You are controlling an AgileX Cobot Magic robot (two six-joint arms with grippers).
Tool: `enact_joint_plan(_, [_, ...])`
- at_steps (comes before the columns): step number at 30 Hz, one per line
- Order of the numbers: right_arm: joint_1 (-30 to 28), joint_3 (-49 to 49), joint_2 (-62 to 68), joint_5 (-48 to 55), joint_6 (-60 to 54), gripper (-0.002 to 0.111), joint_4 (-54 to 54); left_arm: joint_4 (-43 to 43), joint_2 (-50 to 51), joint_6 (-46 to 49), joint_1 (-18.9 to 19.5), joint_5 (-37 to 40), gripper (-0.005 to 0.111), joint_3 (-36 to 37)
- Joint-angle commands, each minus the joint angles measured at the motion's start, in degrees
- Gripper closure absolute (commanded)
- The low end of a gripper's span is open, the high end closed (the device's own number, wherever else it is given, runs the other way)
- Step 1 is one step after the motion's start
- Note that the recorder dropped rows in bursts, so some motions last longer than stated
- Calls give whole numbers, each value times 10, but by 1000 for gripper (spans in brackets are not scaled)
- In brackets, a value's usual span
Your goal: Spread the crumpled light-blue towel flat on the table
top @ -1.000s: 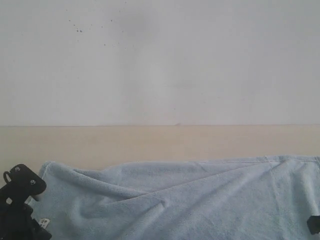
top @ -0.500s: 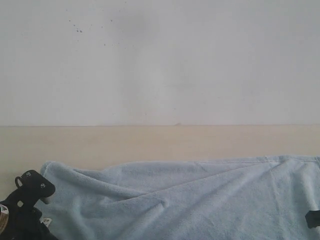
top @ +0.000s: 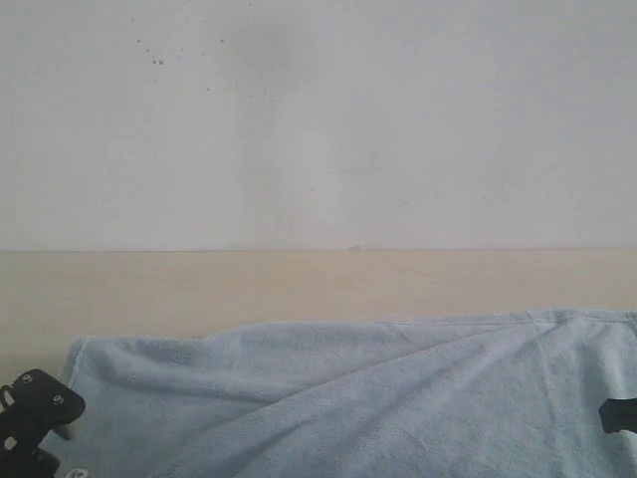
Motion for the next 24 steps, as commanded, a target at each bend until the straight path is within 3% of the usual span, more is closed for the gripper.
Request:
enact_joint_plan(1, [-1,-3,-6,2,1,108,19,9,-46,-18,-5,-6,103,41])
enact_joint_plan(4, [-1,-3,-15,12,-2,108,40,9,-98,-18,-5,-32,103,43])
enact_joint_plan(8, [-1,-45,-100,96,-123,108,87,9,-218,-9,-5,-101,103,14])
enact_joint_plan(13, [-1,17,-140,65,-108,108,54,1,-344,-37,-5,-98,103,3])
enact_joint_plan(19, [-1,82,-120,26,-71,108,38,-4,-420,-52,-5,-56,103,23])
enact_joint_plan(21, [-1,83,-120,33,-55,108,-12,-18,-423,-52,-5,-28,103,34])
enact_joint_plan(24, [-1,83,-119,57,63,108,-159,-30,-420,-52,-5,-8,103,38])
